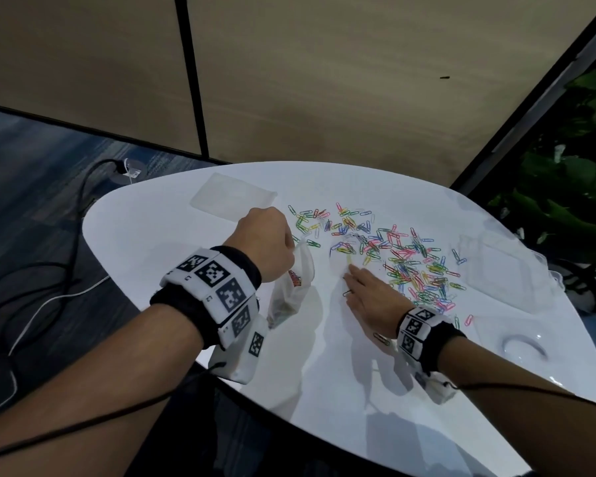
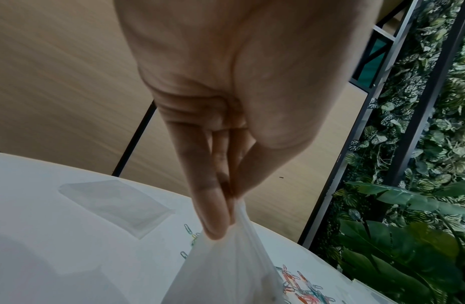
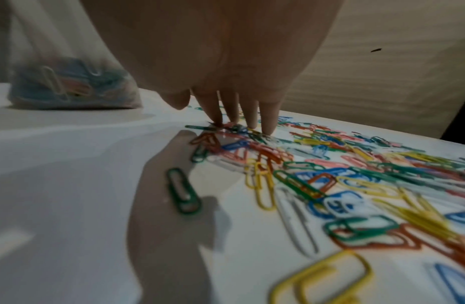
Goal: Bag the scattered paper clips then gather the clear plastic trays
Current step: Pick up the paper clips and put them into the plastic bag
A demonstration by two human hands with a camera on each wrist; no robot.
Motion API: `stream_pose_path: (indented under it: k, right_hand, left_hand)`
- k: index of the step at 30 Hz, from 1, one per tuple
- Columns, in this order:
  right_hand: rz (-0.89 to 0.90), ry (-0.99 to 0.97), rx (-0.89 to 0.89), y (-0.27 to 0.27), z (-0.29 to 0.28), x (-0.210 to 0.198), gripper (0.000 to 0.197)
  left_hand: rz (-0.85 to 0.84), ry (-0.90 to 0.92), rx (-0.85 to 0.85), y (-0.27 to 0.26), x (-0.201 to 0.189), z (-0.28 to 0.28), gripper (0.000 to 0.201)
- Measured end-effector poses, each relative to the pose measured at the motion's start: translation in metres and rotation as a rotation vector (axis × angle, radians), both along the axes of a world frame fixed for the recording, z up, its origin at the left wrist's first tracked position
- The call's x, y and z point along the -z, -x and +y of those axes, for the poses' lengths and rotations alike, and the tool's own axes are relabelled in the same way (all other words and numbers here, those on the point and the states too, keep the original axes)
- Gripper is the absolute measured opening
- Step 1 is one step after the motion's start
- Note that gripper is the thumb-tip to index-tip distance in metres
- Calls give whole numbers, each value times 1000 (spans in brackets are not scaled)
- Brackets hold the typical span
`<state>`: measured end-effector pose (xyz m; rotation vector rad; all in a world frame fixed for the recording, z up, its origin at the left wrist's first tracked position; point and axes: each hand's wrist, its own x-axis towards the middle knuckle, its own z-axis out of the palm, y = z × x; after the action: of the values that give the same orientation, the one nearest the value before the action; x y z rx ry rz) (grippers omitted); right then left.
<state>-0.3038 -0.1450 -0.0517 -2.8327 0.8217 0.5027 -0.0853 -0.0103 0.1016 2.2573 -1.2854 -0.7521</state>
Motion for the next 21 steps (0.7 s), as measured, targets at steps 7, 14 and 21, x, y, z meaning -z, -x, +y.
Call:
stream_pose_path:
  k: [7,14,21]
  right_hand:
    - [-82,-6,-134,30,25,-2,52]
    - [-103,59,-91,51,19,-8,22]
    - [-233,-22,280,38,4,-16,20]
  left_hand:
    - [1,-1,3,8,-4,0,19]
    - [-6,-27,30,16,-6,0,20]
    - [-21,-47,48,21,-7,-2,21]
